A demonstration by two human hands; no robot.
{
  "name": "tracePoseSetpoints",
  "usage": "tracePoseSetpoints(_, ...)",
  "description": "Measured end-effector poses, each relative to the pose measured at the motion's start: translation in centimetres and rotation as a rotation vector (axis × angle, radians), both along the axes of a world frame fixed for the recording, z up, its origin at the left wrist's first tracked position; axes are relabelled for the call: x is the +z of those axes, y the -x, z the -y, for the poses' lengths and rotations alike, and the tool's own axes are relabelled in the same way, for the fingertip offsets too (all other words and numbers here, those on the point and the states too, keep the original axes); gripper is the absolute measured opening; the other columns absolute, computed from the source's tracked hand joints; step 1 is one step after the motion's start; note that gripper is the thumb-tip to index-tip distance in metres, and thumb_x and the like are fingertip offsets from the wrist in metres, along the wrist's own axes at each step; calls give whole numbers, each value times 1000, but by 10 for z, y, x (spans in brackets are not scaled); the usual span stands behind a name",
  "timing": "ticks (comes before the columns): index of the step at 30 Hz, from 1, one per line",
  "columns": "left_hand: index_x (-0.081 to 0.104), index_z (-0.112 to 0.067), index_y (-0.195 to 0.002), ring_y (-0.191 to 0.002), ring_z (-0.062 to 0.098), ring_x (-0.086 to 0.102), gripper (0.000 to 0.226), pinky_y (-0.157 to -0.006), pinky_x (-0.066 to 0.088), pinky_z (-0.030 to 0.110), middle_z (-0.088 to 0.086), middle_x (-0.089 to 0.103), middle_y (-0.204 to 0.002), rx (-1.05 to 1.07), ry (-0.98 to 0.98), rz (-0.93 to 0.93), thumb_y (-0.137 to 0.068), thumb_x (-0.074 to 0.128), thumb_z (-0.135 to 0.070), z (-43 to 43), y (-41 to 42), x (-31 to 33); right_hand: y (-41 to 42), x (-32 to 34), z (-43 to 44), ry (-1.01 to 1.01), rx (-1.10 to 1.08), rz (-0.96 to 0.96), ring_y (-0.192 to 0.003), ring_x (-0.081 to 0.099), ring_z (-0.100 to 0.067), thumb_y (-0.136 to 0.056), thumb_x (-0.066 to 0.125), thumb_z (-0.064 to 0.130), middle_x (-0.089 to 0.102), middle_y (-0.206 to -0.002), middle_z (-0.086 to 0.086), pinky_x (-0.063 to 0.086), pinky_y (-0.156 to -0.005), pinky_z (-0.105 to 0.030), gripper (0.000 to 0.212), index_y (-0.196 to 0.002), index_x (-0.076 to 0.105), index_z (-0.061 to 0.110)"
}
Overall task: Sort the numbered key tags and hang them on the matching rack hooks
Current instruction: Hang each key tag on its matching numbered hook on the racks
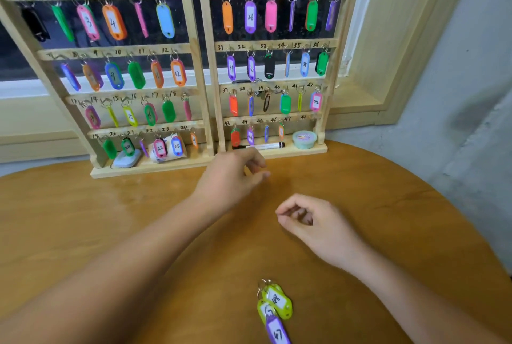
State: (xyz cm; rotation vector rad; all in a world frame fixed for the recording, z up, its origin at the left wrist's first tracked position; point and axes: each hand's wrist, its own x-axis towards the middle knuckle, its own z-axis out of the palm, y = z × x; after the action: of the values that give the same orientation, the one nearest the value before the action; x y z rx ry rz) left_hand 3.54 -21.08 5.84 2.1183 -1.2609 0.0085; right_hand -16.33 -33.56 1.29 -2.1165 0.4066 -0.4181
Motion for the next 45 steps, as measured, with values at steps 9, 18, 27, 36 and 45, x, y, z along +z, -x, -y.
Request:
tracePoseSetpoints(9, 73, -32, -95, -74, 5, 65, 13, -67, 46, 16, -16, 72, -83, -74, -79, -193, -89, 85, -34, -93, 54, -38, 24, 18, -39, 103, 344, -208, -108, 62, -10, -91, 83, 31, 67, -107, 15, 47, -92, -21, 12, -100, 76, 35)
tracePoseSetpoints(18, 71, -30, -90, -72, 8, 61, 14, -65, 43, 16, -15, 71, -86, -184, -67, -275, -90, 85, -28, -124, 88, -51, 35, 31, -48, 250, 437, -333, -124, 49, -6, -80, 87, 49, 55, -118, 20, 37, -112, -33, 31, -102, 66, 42)
tracePoseSetpoints(27, 72, -35, -95, -81, 7, 60, 21, -70, 46, 20, -15, 62, -88, -209, -103, -242, -83, 87, -44, -122, 95, -57, 48, 23, -59, 383, 377, -363, -127, 45, -5, -81, 83, 57, 51, -109, 15, 11, -118, -21, 35, -93, 60, 33)
tracePoseSetpoints(36, 74, -31, -89, -84, 6, 61, 12, -73, 43, 17, -14, 66, -89, -261, -131, -260, -88, 86, -32, -121, 93, -57, 51, 17, -63, 369, 368, -310, -110, 48, -6, -91, 77, 44, 55, -100, 15, 24, -110, -28, 16, -85, 66, 34)
tracePoseSetpoints(45, 78, -25, -90, -71, 0, 57, 9, -70, 48, 25, -12, 76, -82, -220, -54, -572, -93, 85, -29, -120, 74, -42, 43, 32, -44, 29, 293, -158, -108, 66, -16, -95, 80, 30, 74, -106, 15, 49, -95, -41, 10, -90, 71, 32)
